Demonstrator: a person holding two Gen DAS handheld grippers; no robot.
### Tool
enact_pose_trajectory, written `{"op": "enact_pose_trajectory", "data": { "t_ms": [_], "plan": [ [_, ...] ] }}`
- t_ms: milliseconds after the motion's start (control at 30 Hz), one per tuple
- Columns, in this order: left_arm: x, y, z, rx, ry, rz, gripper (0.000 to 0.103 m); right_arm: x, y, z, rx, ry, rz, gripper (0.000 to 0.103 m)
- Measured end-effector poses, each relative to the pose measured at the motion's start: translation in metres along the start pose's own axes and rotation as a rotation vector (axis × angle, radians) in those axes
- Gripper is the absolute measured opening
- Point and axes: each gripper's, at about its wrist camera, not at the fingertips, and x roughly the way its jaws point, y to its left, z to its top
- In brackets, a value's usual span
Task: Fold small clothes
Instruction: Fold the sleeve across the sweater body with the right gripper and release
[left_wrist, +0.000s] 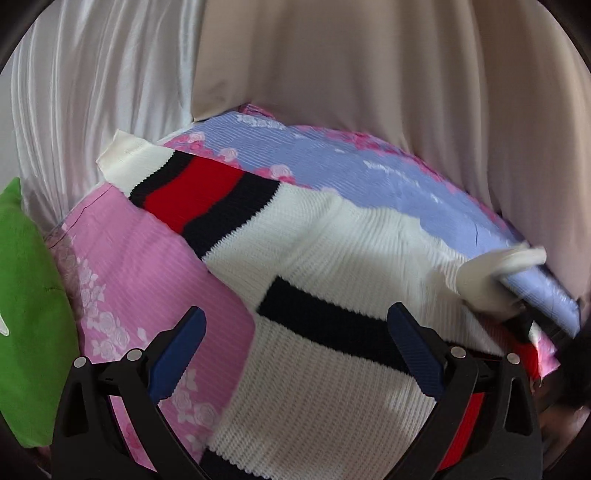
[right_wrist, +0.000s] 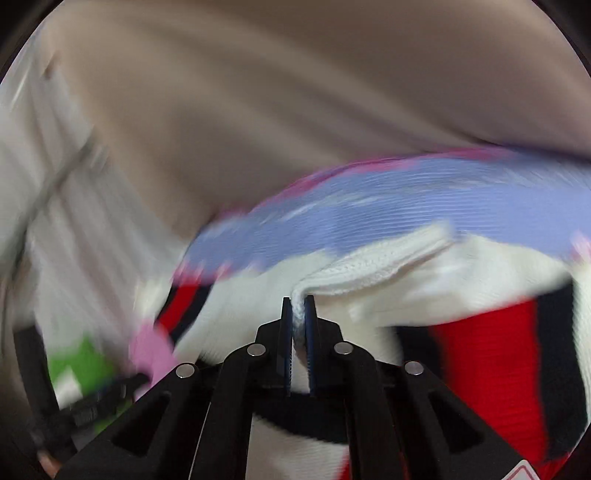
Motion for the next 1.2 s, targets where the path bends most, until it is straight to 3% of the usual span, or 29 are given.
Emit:
{"op": "enact_pose_trajectory", "data": {
  "t_ms": [67, 133, 200, 300, 433, 467, 600, 767, 933, 967, 1000, 1033, 1200],
  "plan": [
    [0.0, 0.001, 0.004, -0.001, 0.004, -0.017, 0.097, 0.033, 0.024, -0.021, -0.128, 0.114, -0.048, 0.015],
    [0.005, -0.006, 0.005, 0.013, 0.022, -0.05, 0.097, 0.024, 0.021, -0.042, -0.122, 0.107, -0.098, 0.015],
    [0.014, -0.019, 0.002, 0.036, 0.047, -0.073, 0.098, -0.011, -0.001, -0.055, -0.028, 0.042, -0.117, 0.018],
    [0.039, -0.051, -0.004, 0.087, 0.092, -0.09, 0.098, -0.089, -0.06, -0.088, 0.193, -0.062, -0.234, 0.029],
    [0.075, -0.091, -0.009, 0.133, 0.137, -0.07, 0.096, -0.142, -0.126, -0.123, 0.419, -0.08, -0.349, 0.036],
    [0.08, -0.098, -0.011, 0.147, 0.141, -0.058, 0.09, -0.149, -0.143, -0.13, 0.471, -0.083, -0.356, 0.038],
    [0.104, -0.122, -0.019, 0.203, 0.217, -0.053, 0.055, -0.15, -0.171, -0.145, 0.591, -0.122, -0.299, 0.046],
    [0.112, -0.132, -0.027, 0.232, 0.225, -0.003, 0.048, -0.139, -0.183, -0.142, 0.68, -0.163, -0.211, 0.046],
    [0.109, -0.137, -0.028, 0.26, 0.218, 0.011, 0.043, -0.145, -0.181, -0.134, 0.688, -0.208, -0.192, 0.046],
    [0.11, -0.138, -0.027, 0.261, 0.217, 0.016, 0.042, -0.145, -0.182, -0.132, 0.691, -0.215, -0.2, 0.042],
    [0.11, -0.138, -0.027, 0.264, 0.217, 0.019, 0.042, -0.138, -0.18, -0.125, 0.687, -0.221, -0.204, 0.019],
    [0.11, -0.139, -0.027, 0.267, 0.216, 0.023, 0.042, -0.138, -0.18, -0.124, 0.677, -0.22, -0.212, 0.01],
    [0.111, -0.138, -0.028, 0.278, 0.212, 0.029, 0.042, -0.153, -0.183, -0.126, 0.65, -0.279, -0.262, 0.01]
  ]
}}
